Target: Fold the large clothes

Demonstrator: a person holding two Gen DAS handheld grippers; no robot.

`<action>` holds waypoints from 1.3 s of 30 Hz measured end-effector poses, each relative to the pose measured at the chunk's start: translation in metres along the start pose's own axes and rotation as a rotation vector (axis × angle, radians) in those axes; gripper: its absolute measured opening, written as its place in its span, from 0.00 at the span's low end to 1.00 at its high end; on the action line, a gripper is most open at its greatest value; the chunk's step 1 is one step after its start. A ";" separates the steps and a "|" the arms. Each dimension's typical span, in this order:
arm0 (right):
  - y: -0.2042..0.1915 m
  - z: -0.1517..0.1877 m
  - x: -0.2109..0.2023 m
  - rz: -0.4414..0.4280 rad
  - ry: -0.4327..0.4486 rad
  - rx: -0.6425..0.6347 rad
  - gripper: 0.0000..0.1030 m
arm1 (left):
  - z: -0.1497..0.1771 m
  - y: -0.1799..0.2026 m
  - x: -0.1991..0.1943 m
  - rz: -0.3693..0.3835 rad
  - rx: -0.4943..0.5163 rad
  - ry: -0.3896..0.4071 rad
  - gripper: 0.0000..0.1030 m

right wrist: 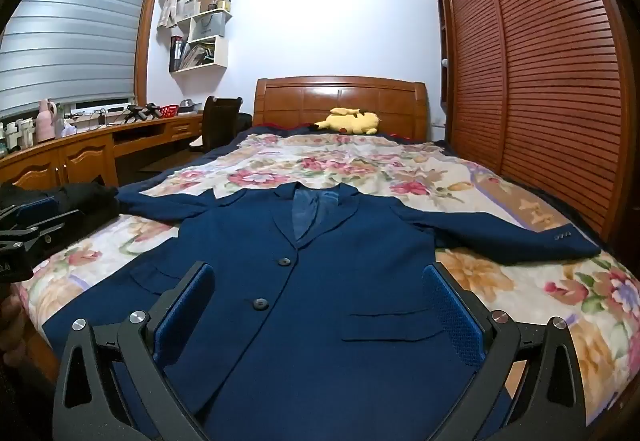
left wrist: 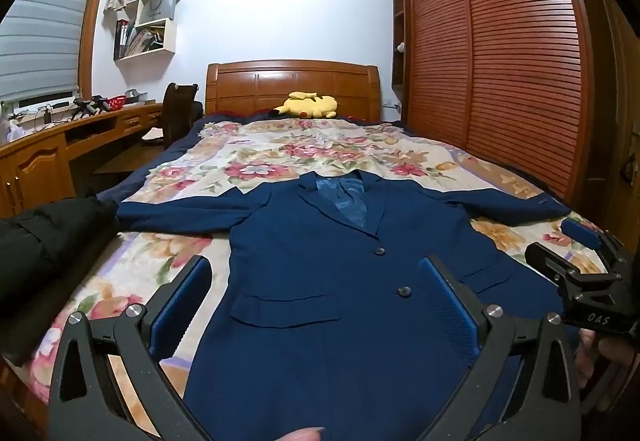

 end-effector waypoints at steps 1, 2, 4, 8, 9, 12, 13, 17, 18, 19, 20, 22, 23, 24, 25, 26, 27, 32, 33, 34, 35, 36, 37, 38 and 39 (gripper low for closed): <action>0.000 0.000 0.000 0.000 -0.006 0.002 1.00 | 0.000 0.000 0.000 -0.001 0.001 -0.001 1.00; 0.000 0.000 0.000 0.000 -0.009 0.003 1.00 | 0.000 0.000 0.000 -0.001 0.002 0.002 1.00; 0.000 0.000 0.000 0.001 -0.007 0.003 1.00 | 0.000 0.000 0.000 0.002 0.002 0.003 1.00; 0.000 0.000 0.000 0.003 -0.001 0.000 1.00 | 0.000 0.000 0.000 0.001 0.003 0.003 1.00; 0.001 0.000 0.000 0.003 -0.002 0.001 1.00 | 0.000 0.000 0.000 0.001 0.004 0.003 1.00; 0.000 0.000 0.002 0.004 -0.004 0.003 1.00 | 0.000 0.001 0.000 -0.001 0.009 0.002 1.00; 0.000 -0.001 0.001 0.004 -0.004 0.003 1.00 | 0.000 0.001 0.001 -0.002 0.010 0.001 1.00; 0.001 -0.001 0.001 0.002 -0.002 0.004 1.00 | -0.001 -0.003 -0.003 -0.005 0.013 0.001 1.00; 0.000 0.000 0.001 0.003 -0.003 0.005 1.00 | -0.001 -0.003 -0.003 -0.004 0.012 0.002 1.00; 0.000 -0.001 0.000 0.003 -0.003 0.006 1.00 | -0.001 -0.003 -0.003 -0.002 0.012 0.003 1.00; 0.000 -0.001 -0.001 0.003 -0.003 0.007 1.00 | -0.001 -0.003 -0.003 -0.002 0.013 0.003 1.00; 0.000 -0.001 0.000 0.004 -0.004 0.008 1.00 | -0.001 -0.002 -0.003 -0.005 0.016 0.002 1.00; 0.001 0.002 0.001 0.003 -0.002 0.011 1.00 | -0.001 -0.002 -0.003 -0.004 0.015 0.003 1.00; 0.001 0.002 0.000 0.003 -0.001 0.011 1.00 | -0.001 -0.003 -0.003 -0.003 0.015 0.004 1.00; 0.001 0.001 0.001 0.003 -0.001 0.011 1.00 | -0.001 -0.004 -0.001 -0.003 0.015 0.003 1.00; 0.001 0.001 0.001 0.002 -0.001 0.011 1.00 | 0.000 -0.004 -0.001 -0.003 0.015 0.004 1.00; 0.001 0.001 0.001 0.002 -0.002 0.011 1.00 | 0.000 -0.005 -0.001 -0.002 0.015 0.005 1.00; 0.001 0.001 0.001 0.003 -0.002 0.010 1.00 | 0.000 -0.003 -0.001 -0.004 0.018 0.005 1.00; 0.002 0.001 0.000 0.002 -0.002 0.011 1.00 | 0.000 -0.004 -0.001 -0.004 0.019 0.005 1.00; 0.002 0.001 0.000 0.003 -0.001 0.012 1.00 | 0.000 -0.004 -0.001 -0.004 0.019 0.006 1.00; 0.002 0.001 0.000 0.003 0.001 0.013 1.00 | 0.000 -0.003 -0.001 -0.004 0.019 0.006 1.00; 0.002 0.001 0.000 0.003 0.002 0.014 1.00 | -0.001 -0.003 -0.001 -0.004 0.019 0.006 1.00; 0.002 0.001 0.000 0.003 0.002 0.016 1.00 | -0.001 -0.003 -0.001 -0.005 0.019 0.007 1.00; 0.002 0.001 0.000 0.003 0.002 0.018 1.00 | -0.001 -0.003 -0.001 -0.005 0.020 0.006 1.00; 0.002 0.001 0.000 0.001 0.001 0.020 1.00 | -0.001 -0.002 -0.001 -0.005 0.020 0.007 1.00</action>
Point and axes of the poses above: each gripper's, at about its wrist camera, not at the fingertips, and x roughly the way its jaws point, y to its right, z to its underside, the point moved 1 cm from there along x, roughly the way its jaws point, and after that the axes turned 5 degrees about y, right-handed, at the moved point
